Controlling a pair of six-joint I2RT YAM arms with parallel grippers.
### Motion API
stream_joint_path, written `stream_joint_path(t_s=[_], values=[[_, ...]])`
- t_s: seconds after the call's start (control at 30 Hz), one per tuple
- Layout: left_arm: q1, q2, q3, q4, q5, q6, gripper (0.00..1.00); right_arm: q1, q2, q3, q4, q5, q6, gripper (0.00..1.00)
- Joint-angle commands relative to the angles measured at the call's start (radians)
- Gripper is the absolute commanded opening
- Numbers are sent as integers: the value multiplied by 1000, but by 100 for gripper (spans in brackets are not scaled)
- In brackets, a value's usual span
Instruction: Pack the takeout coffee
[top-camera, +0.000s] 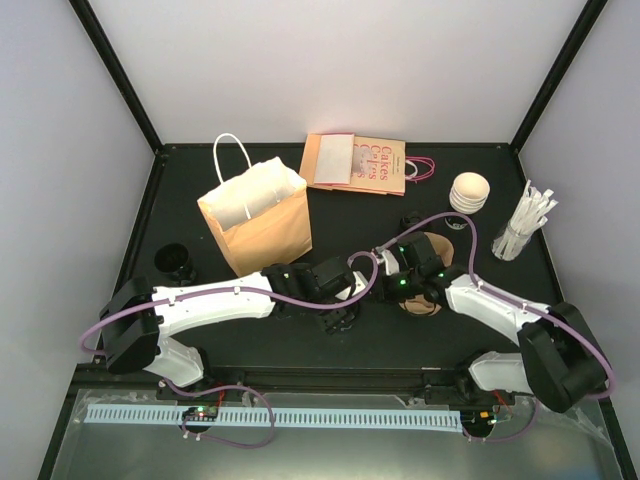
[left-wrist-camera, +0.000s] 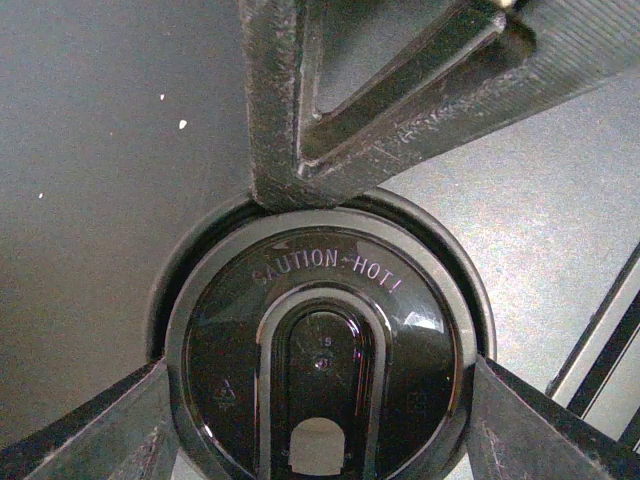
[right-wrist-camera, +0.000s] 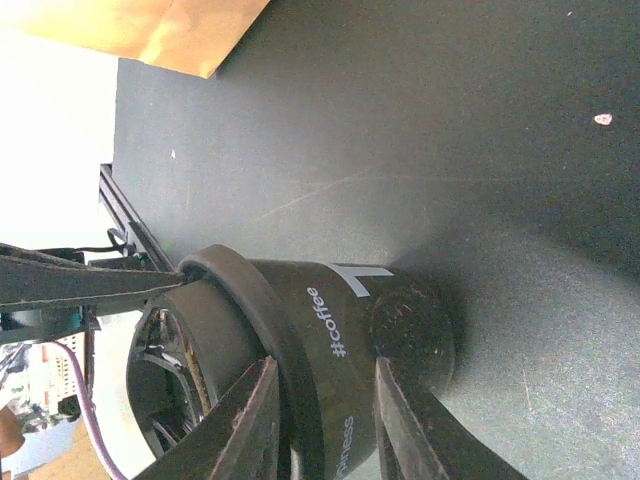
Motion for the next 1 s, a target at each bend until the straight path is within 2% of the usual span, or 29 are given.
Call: stream_joint_path(t_s=[0.0,0.97], values=[[-52,100,-62,3,157,44,63,35,43,20,94,-40,2,30],[-54,102,-57,-14,136,40,63,34,5,7,80,-11,-7,34]])
